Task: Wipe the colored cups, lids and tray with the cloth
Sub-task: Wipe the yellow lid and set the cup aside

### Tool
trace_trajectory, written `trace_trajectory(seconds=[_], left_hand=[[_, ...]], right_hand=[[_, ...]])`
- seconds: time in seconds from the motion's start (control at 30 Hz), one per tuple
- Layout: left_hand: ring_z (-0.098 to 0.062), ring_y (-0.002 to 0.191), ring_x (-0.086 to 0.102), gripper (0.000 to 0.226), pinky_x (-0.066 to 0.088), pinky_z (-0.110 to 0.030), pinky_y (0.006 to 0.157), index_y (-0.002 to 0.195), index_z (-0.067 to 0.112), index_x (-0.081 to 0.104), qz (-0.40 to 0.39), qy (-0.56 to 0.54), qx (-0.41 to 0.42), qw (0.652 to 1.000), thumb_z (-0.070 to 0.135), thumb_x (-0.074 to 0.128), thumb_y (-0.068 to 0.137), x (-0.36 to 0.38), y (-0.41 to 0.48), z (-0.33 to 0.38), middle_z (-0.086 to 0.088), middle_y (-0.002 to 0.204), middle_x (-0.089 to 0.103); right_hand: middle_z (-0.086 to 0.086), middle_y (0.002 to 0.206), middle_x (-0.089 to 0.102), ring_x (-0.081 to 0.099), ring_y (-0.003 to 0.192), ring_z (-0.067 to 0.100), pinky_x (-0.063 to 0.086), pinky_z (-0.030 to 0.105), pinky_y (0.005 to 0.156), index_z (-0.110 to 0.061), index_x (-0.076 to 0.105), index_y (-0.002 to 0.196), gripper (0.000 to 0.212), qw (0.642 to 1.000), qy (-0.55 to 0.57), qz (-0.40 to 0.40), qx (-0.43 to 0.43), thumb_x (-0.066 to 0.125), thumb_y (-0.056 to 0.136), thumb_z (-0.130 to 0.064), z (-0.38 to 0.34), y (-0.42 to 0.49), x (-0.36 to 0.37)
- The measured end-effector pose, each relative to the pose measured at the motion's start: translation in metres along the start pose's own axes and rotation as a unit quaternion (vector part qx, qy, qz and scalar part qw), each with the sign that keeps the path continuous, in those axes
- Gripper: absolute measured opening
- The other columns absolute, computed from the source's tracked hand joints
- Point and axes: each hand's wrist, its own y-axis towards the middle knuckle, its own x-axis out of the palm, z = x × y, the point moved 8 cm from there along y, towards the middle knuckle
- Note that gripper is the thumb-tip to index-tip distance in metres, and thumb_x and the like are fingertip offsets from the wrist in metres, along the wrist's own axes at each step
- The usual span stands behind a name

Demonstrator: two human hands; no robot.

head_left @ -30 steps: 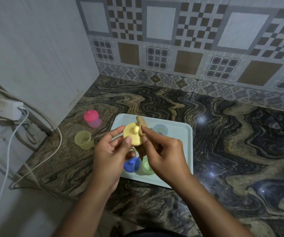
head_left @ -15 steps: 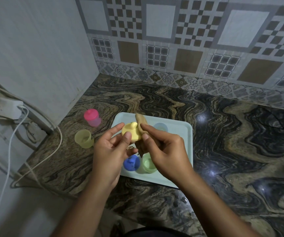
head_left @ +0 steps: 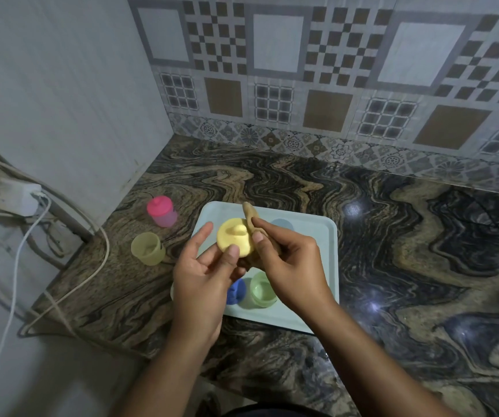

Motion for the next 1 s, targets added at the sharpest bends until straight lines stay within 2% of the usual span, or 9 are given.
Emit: trace_trajectory(seconds=[0.07, 0.13, 0.23, 0.33, 0.43, 0.57, 0.7, 0.87, 1.0], left_hand=[[-0.009, 0.076, 0.067, 0.045, 0.055, -0.023, 0.063, 0.133, 0.017, 0.053, 0.010, -0.010, -0.016, 1.000, 0.008, 0.062, 0.090, -0.006, 0.006, 0.002, 0.003, 0.099, 0.077], [-0.013, 0.072, 0.058, 0.036, 0.051, -0.021, 0.057, 0.127, 0.017, 0.059, -0.024, -0.016, -0.040, 0.999, 0.005, 0.056, 0.094, -0.007, 0.009, 0.003, -0.001, 0.095, 0.076], [-0.019, 0.076, 0.053, 0.035, 0.048, -0.023, 0.057, 0.124, 0.018, 0.065, -0.091, -0.011, -0.066, 0.994, 0.010, 0.056, 0.091, -0.006, 0.012, 0.005, -0.010, 0.102, 0.072], [-0.019, 0.087, 0.060, 0.047, 0.053, -0.027, 0.065, 0.130, 0.024, 0.063, -0.084, 0.030, -0.054, 0.995, 0.023, 0.063, 0.083, -0.007, 0.012, 0.004, -0.003, 0.108, 0.074], [-0.015, 0.089, 0.072, 0.059, 0.057, -0.032, 0.069, 0.134, 0.023, 0.053, -0.024, 0.007, -0.038, 0.999, 0.022, 0.069, 0.077, -0.005, 0.006, -0.001, -0.003, 0.108, 0.074], [-0.014, 0.085, 0.072, 0.044, 0.056, -0.027, 0.064, 0.127, 0.013, 0.060, 0.013, 0.009, -0.012, 1.000, 0.014, 0.068, 0.083, -0.008, 0.005, 0.001, -0.003, 0.110, 0.075], [-0.014, 0.077, 0.059, 0.031, 0.050, -0.023, 0.058, 0.123, 0.017, 0.066, -0.055, -0.002, -0.058, 0.997, 0.007, 0.055, 0.095, -0.008, 0.012, 0.005, -0.004, 0.104, 0.074], [-0.011, 0.099, 0.064, 0.045, 0.055, -0.027, 0.071, 0.134, 0.022, 0.058, -0.109, 0.036, -0.061, 0.992, 0.005, 0.058, 0.092, -0.003, 0.007, 0.008, 0.005, 0.115, 0.073], [-0.012, 0.107, 0.069, 0.055, 0.059, -0.031, 0.077, 0.143, 0.023, 0.047, -0.063, 0.041, -0.046, 0.996, -0.002, 0.056, 0.095, -0.001, 0.003, 0.003, 0.007, 0.118, 0.073]], right_hand=[[-0.002, 0.109, 0.078, 0.074, 0.103, 0.021, 0.059, 0.052, 0.090, -0.019, 0.072, 0.125, 0.032, 1.000, 0.005, -0.025, -0.004, 0.064, 0.095, -0.023, -0.001, -0.005, 0.004], [-0.004, 0.105, 0.079, 0.075, 0.099, 0.023, 0.060, 0.055, 0.085, -0.024, 0.073, 0.122, 0.030, 1.000, -0.010, -0.026, -0.011, 0.065, 0.094, -0.026, -0.001, -0.007, 0.003], [0.007, 0.091, 0.078, 0.073, 0.080, 0.034, 0.057, 0.061, 0.070, -0.034, 0.073, 0.120, 0.031, 0.998, -0.046, -0.013, -0.027, 0.063, 0.091, -0.039, -0.002, -0.002, -0.002], [0.018, 0.093, 0.076, 0.070, 0.087, 0.041, 0.057, 0.060, 0.072, -0.033, 0.073, 0.120, 0.031, 0.998, -0.051, 0.003, -0.026, 0.063, 0.091, -0.039, -0.001, 0.001, -0.004], [0.012, 0.100, 0.078, 0.074, 0.094, 0.032, 0.061, 0.056, 0.078, -0.020, 0.073, 0.123, 0.033, 1.000, -0.021, 0.022, -0.009, 0.063, 0.093, -0.030, 0.001, 0.002, -0.005], [-0.003, 0.107, 0.078, 0.075, 0.099, 0.020, 0.060, 0.053, 0.086, -0.017, 0.072, 0.124, 0.031, 1.000, -0.006, -0.002, 0.000, 0.064, 0.095, -0.022, 0.000, 0.000, -0.001], [-0.003, 0.103, 0.079, 0.075, 0.092, 0.016, 0.060, 0.053, 0.082, -0.022, 0.072, 0.125, 0.033, 0.999, -0.036, -0.022, -0.018, 0.064, 0.094, -0.027, -0.003, -0.004, -0.001], [0.009, 0.089, 0.079, 0.073, 0.087, 0.036, 0.060, 0.057, 0.075, -0.022, 0.072, 0.125, 0.029, 0.999, -0.039, 0.006, -0.022, 0.064, 0.098, -0.022, -0.006, -0.003, -0.006], [0.014, 0.093, 0.077, 0.072, 0.091, 0.039, 0.059, 0.058, 0.079, -0.023, 0.074, 0.121, 0.026, 0.999, -0.019, -0.002, -0.026, 0.065, 0.097, -0.021, -0.009, -0.004, 0.000]])
